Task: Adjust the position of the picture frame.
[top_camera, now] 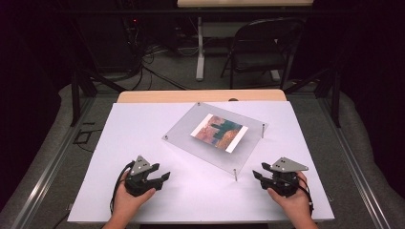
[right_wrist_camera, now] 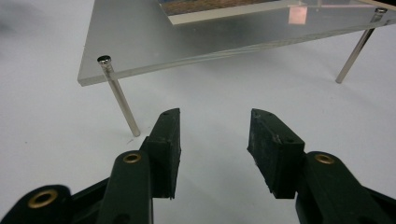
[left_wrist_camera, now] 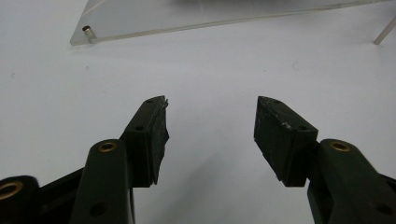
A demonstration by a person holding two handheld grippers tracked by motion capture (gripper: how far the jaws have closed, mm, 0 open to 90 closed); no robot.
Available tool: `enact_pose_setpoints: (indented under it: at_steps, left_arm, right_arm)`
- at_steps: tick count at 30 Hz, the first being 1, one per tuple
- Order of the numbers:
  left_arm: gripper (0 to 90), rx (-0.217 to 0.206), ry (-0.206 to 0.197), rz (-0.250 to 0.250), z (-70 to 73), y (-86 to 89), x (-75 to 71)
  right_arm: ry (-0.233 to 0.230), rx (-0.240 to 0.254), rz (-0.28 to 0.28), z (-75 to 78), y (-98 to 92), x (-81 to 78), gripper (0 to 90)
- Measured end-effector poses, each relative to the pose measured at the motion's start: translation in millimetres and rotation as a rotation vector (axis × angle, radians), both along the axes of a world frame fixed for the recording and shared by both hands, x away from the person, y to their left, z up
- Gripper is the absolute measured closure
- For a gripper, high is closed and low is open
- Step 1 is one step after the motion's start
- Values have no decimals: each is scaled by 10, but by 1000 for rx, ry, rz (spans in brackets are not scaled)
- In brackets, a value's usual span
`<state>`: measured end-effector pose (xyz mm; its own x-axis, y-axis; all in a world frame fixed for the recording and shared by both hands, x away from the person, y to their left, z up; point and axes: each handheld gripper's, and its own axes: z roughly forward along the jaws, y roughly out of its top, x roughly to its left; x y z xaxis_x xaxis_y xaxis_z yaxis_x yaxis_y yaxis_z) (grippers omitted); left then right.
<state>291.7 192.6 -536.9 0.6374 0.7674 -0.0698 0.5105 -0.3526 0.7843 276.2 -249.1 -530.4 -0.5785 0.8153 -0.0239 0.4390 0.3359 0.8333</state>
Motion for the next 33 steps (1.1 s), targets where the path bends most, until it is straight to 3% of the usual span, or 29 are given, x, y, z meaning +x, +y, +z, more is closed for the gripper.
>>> enact_pose_setpoints:
  at_steps: [7,13,15,19,22,27,29,33]
  left_arm:
    - [456,-12,15,-25,2,-70,-34]
    - [497,-30,39,-56,-6,-148,-35]
    - [521,-16,39,-71,-1,-178,-43]
    - [552,-7,49,-86,1,-197,-42]
    - [554,-20,55,-73,-5,-158,-28]
    - [554,-37,66,-47,-13,-92,-31]
    - [555,-37,66,-42,-9,-79,-31]
    - [555,-50,66,-22,-6,-52,-30]
  right_arm:
    - [3,25,1,22,8,-13,586]
    - [29,14,7,-2,22,-1,606]
    - [35,38,30,13,23,-11,632]
    - [46,41,83,25,83,-29,670]
    - [53,27,153,14,202,-40,676]
    - [69,19,198,-19,343,6,674]
    - [73,15,199,-41,367,27,674]
    - [123,28,207,-153,426,132,714]
